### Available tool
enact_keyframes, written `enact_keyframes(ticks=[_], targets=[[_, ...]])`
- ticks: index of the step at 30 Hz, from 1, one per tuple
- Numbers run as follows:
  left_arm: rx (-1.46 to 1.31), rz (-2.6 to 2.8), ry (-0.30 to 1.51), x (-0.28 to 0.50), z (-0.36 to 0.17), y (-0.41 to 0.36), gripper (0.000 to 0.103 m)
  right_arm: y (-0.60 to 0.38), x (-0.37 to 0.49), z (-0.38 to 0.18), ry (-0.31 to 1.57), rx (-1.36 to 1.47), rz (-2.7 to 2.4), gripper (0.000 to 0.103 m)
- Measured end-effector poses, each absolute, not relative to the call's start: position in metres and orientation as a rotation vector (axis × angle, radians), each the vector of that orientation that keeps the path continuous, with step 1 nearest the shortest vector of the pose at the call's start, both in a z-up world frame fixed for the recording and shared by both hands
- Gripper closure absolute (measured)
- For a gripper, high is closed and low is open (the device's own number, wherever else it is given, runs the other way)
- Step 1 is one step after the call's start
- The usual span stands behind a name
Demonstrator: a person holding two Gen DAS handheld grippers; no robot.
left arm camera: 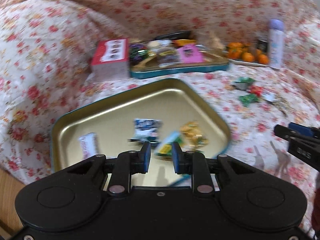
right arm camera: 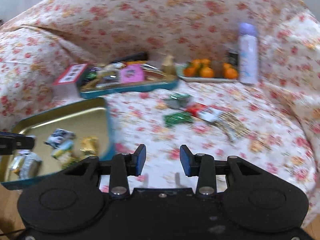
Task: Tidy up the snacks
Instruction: 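Move both open tools back from the tray toward the snack pile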
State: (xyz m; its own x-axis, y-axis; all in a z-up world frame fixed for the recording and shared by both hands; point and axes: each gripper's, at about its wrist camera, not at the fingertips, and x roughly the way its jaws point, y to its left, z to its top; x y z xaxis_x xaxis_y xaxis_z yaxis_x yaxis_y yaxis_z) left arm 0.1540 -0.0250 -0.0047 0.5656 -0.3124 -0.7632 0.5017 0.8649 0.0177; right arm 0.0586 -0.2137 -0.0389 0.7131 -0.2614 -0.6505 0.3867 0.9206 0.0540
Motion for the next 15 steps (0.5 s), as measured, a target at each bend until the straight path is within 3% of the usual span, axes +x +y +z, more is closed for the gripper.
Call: enact_keyframes(ticks=[15], targets=[[0.316, -0.593, 0.870, 0.126, -0.004, -0.134, 0.071, -0.297, 0.035, -0.057, 0.701, 0.250, -0.493, 0.061]])
